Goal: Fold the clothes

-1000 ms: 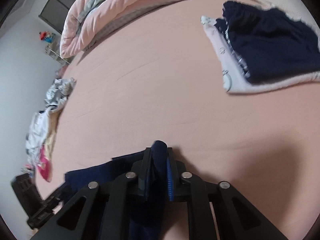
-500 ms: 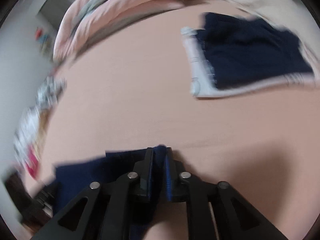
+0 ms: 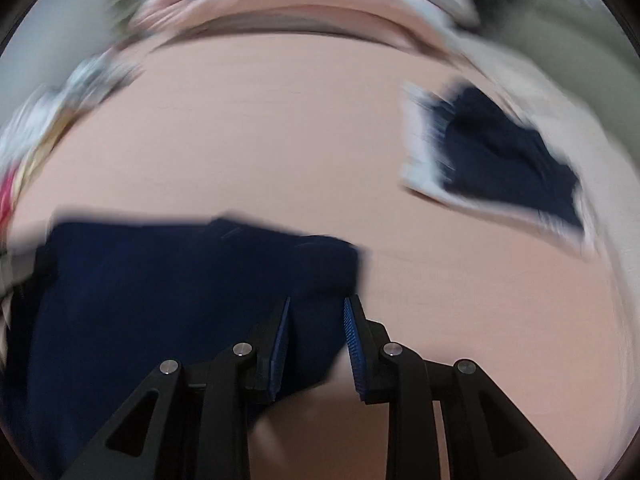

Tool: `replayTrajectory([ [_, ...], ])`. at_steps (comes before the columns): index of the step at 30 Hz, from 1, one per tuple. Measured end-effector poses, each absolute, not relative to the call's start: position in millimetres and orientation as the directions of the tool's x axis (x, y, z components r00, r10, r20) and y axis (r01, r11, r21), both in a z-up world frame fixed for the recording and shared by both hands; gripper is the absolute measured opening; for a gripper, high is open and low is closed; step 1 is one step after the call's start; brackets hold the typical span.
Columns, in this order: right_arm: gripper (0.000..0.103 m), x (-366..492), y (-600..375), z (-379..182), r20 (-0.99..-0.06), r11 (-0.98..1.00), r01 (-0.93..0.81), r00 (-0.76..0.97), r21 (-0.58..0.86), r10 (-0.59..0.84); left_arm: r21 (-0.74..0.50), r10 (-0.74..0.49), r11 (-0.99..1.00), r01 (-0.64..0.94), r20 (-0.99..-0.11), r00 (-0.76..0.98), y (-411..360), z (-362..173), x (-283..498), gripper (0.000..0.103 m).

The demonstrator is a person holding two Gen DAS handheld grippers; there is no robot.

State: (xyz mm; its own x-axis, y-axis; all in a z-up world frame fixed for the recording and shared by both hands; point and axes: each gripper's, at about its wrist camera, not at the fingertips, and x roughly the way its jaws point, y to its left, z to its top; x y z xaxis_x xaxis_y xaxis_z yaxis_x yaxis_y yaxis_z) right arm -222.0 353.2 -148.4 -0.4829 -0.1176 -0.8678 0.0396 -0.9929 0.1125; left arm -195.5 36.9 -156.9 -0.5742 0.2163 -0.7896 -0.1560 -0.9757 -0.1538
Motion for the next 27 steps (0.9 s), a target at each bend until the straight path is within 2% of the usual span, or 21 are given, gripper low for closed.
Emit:
replayTrajectory([
  [2,0.032,-225,366,-146,-0.864,-0.988,0.019,-0.484,0.151,-0.141,-0.118,0.188,-0.981,-0.156,-0.790,-0.584,41,-154,-195,0.055],
  [5,0.033,-215,369,-127,-0.847,-0.997,-0.018,-0.529,0.071,-0.051,-0.063,0.145,-0.986,-0.155,-0.789,-0.598,47,-150,-194,0.055],
  [6,0.034,-205,372,-117,-0.837,-0.994,-0.040,-0.543,0.100,-0.063,-0.045,0.130,-0.987,-0.155,-0.787,-0.602,50,-149,-194,0.055],
  [9,0.038,-180,356,-112,-0.828,-0.949,0.006,-0.487,0.317,-0.280,-0.186,0.266,-0.961,-0.204,-0.820,-0.507,51,-143,-171,0.055],
  [10,0.038,-164,341,-112,-0.827,-0.950,0.047,-0.479,0.309,-0.293,-0.234,0.311,-0.948,-0.217,-0.824,-0.473,52,-140,-163,0.055],
  [12,0.038,-130,309,-111,-0.830,-0.955,0.135,-0.472,0.266,-0.297,-0.242,0.320,-0.945,-0.222,-0.828,-0.459,54,-138,-151,0.055],
  [14,0.038,-102,289,-116,-0.838,-0.967,0.148,-0.482,0.208,-0.255,-0.250,0.328,-0.942,-0.226,-0.832,-0.447,56,-136,-139,0.055],
  [18,0.036,-84,281,-140,-0.858,-0.979,0.148,-0.475,0.140,-0.194,-0.172,0.250,-0.963,-0.206,-0.855,-0.455,57,-160,-133,0.057],
  [19,0.036,-79,280,-146,-0.863,-0.982,0.150,-0.474,0.117,-0.175,-0.189,0.264,-0.961,-0.203,-0.849,-0.457,56,-158,-130,0.057],
  [21,0.036,-79,293,-138,-0.863,-0.989,0.093,-0.484,0.114,-0.145,-0.225,0.292,-0.954,-0.197,-0.837,-0.462,52,-153,-124,0.057],
  [26,0.040,-71,294,-140,-0.878,-0.983,0.099,-0.443,0.155,-0.183,-0.313,0.362,-0.932,-0.182,-0.802,-0.476,43,-140,-107,0.057],
  [27,0.040,-70,294,-140,-0.880,-0.981,0.101,-0.434,0.164,-0.191,-0.290,0.346,-0.938,-0.190,-0.818,-0.460,45,-144,-106,0.057],
])
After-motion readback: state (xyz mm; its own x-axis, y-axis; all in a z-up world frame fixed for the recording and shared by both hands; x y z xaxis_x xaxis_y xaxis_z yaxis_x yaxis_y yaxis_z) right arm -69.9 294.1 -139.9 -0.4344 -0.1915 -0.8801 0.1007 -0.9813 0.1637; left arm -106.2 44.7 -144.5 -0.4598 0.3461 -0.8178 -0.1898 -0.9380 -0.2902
